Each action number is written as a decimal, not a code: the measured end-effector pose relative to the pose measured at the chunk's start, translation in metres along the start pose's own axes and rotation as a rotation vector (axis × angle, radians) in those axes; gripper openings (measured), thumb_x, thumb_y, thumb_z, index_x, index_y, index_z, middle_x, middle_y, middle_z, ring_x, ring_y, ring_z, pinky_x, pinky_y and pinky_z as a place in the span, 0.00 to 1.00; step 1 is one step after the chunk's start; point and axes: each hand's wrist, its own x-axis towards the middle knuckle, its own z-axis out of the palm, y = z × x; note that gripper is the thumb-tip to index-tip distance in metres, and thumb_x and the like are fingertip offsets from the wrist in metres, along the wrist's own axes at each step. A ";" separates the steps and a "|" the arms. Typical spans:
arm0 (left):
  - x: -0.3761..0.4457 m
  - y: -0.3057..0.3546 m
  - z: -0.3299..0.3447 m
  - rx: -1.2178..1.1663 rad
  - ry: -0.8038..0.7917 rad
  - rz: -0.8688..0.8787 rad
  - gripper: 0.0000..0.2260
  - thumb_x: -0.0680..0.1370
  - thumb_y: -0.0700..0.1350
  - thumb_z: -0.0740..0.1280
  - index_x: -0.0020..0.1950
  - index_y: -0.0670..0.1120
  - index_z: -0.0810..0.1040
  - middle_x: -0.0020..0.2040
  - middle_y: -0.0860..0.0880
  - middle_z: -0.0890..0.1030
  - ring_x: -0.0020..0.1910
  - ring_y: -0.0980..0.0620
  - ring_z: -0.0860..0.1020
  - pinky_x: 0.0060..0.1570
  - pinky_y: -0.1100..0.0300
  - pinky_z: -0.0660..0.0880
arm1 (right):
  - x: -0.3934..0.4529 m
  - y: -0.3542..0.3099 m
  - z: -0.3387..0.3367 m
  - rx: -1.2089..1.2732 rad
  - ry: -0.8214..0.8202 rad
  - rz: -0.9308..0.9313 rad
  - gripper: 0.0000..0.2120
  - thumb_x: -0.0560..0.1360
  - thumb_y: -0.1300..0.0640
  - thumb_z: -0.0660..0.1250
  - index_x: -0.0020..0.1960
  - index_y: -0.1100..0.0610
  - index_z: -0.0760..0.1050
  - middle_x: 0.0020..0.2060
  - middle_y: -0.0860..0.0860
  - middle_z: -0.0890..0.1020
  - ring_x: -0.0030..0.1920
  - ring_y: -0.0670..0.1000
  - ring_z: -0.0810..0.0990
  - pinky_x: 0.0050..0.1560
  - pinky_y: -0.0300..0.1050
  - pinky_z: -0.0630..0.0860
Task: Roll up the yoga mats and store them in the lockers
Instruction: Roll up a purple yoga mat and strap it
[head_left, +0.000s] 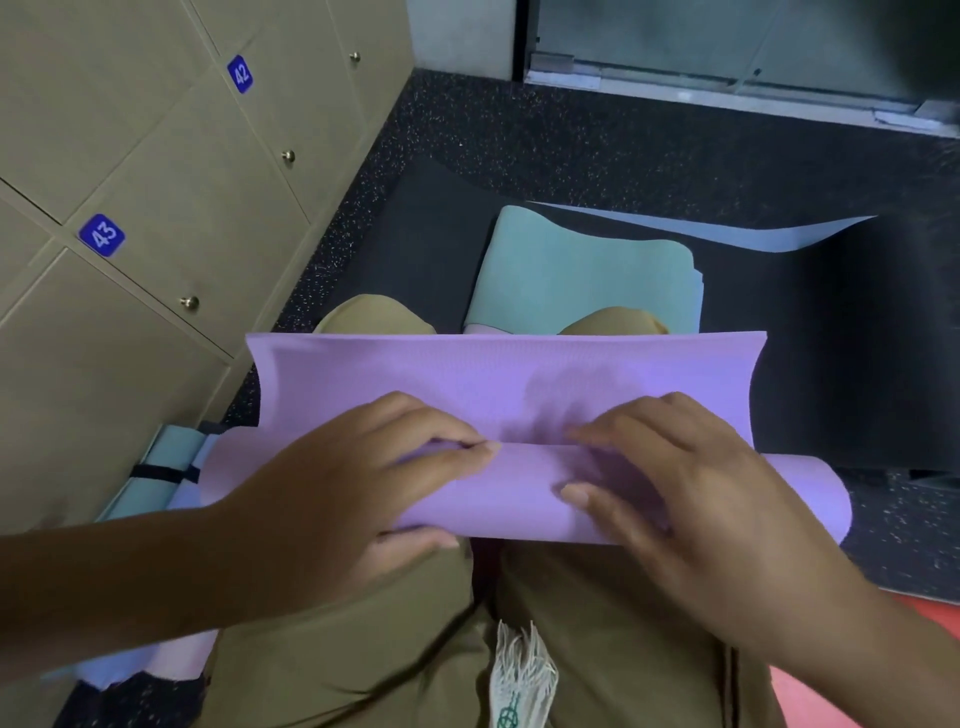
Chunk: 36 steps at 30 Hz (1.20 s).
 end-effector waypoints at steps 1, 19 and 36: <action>0.003 -0.004 0.000 -0.021 -0.013 -0.008 0.25 0.78 0.59 0.68 0.72 0.48 0.76 0.66 0.54 0.76 0.62 0.52 0.75 0.63 0.57 0.70 | -0.006 0.000 0.002 -0.030 0.038 -0.020 0.14 0.80 0.42 0.65 0.59 0.50 0.79 0.53 0.43 0.79 0.51 0.51 0.77 0.50 0.49 0.76; 0.017 0.002 0.002 0.069 0.116 0.057 0.21 0.79 0.56 0.67 0.69 0.47 0.78 0.67 0.50 0.78 0.62 0.46 0.77 0.61 0.48 0.73 | 0.013 0.030 0.011 0.012 0.025 0.002 0.20 0.81 0.41 0.61 0.67 0.50 0.79 0.56 0.44 0.81 0.55 0.51 0.78 0.52 0.50 0.76; 0.038 -0.016 0.023 0.125 0.165 -0.007 0.31 0.76 0.57 0.72 0.75 0.43 0.74 0.71 0.48 0.76 0.67 0.46 0.76 0.69 0.51 0.70 | 0.011 0.033 0.020 -0.207 0.180 -0.053 0.18 0.80 0.49 0.67 0.67 0.56 0.79 0.62 0.52 0.80 0.59 0.59 0.77 0.58 0.56 0.75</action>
